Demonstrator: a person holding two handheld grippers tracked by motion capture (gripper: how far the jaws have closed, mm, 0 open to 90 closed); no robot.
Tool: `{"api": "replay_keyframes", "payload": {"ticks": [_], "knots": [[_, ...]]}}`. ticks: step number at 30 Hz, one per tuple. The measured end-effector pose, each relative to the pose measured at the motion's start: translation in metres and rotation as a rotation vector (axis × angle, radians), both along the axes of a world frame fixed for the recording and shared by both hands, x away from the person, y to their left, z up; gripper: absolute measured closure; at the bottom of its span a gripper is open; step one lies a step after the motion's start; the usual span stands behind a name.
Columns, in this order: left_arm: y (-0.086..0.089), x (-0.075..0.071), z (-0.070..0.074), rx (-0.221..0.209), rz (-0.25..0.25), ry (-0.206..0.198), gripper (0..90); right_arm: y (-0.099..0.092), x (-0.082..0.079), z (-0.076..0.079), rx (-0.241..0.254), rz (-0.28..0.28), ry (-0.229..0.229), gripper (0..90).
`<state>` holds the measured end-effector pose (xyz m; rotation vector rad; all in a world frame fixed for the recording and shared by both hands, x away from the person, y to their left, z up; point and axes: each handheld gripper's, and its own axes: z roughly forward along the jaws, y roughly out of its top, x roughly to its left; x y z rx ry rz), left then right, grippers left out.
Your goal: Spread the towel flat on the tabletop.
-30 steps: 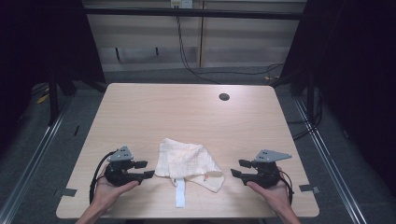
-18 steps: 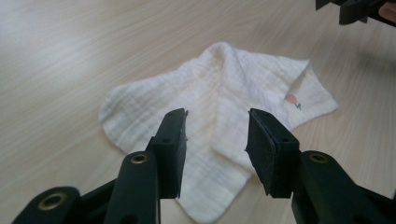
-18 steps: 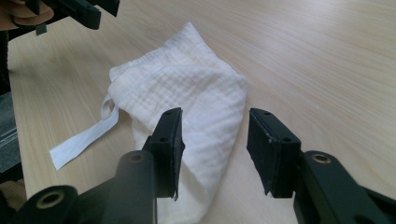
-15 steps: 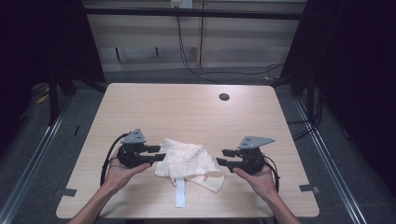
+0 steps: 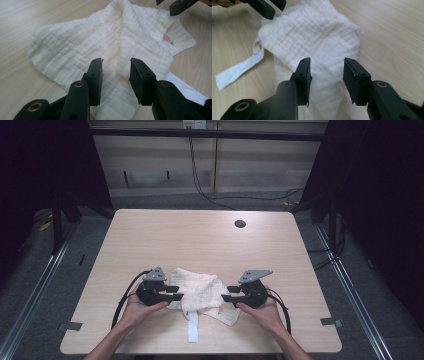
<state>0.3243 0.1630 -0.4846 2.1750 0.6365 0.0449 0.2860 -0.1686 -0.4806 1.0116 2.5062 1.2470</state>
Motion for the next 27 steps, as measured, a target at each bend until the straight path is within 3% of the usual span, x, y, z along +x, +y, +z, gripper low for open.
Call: {"api": "replay_keyframes", "payload": {"ticks": [4,5,7,9,10,11,14,17,27], "knots": [[-0.004,0.0,0.001,-0.008,-0.013,-0.005,61.8,0.001,0.0,-0.005,-0.019,0.007,0.013,61.2],[-0.006,-0.001,0.001,-0.01,-0.022,-0.003,63.3,0.002,0.001,-0.006,-0.027,0.009,0.012,67.3],[-0.01,-0.002,-0.002,0.012,-0.033,-0.023,66.7,0.005,0.002,-0.008,-0.038,0.022,0.022,72.0],[-0.014,-0.001,-0.006,0.013,-0.044,-0.002,66.2,0.006,0.003,-0.011,-0.051,0.022,0.032,72.6],[-0.017,-0.002,-0.009,0.039,-0.052,-0.009,66.2,0.007,0.004,-0.013,-0.062,0.025,0.031,72.6],[-0.02,-0.003,-0.01,0.056,-0.059,-0.011,67.5,0.008,0.004,-0.015,-0.076,0.024,0.033,74.3],[-0.018,-0.002,-0.01,0.048,-0.077,0.013,73.9,0.008,0.004,-0.017,-0.093,0.015,0.018,80.4],[-0.015,-0.003,-0.009,0.058,-0.088,0.015,82.0,0.01,0.003,-0.017,-0.088,0.029,0.014,86.1],[-0.005,-0.024,-0.005,0.057,-0.118,0.041,82.7,0.016,-0.005,-0.017,-0.077,0.067,0.028,86.6]]}}
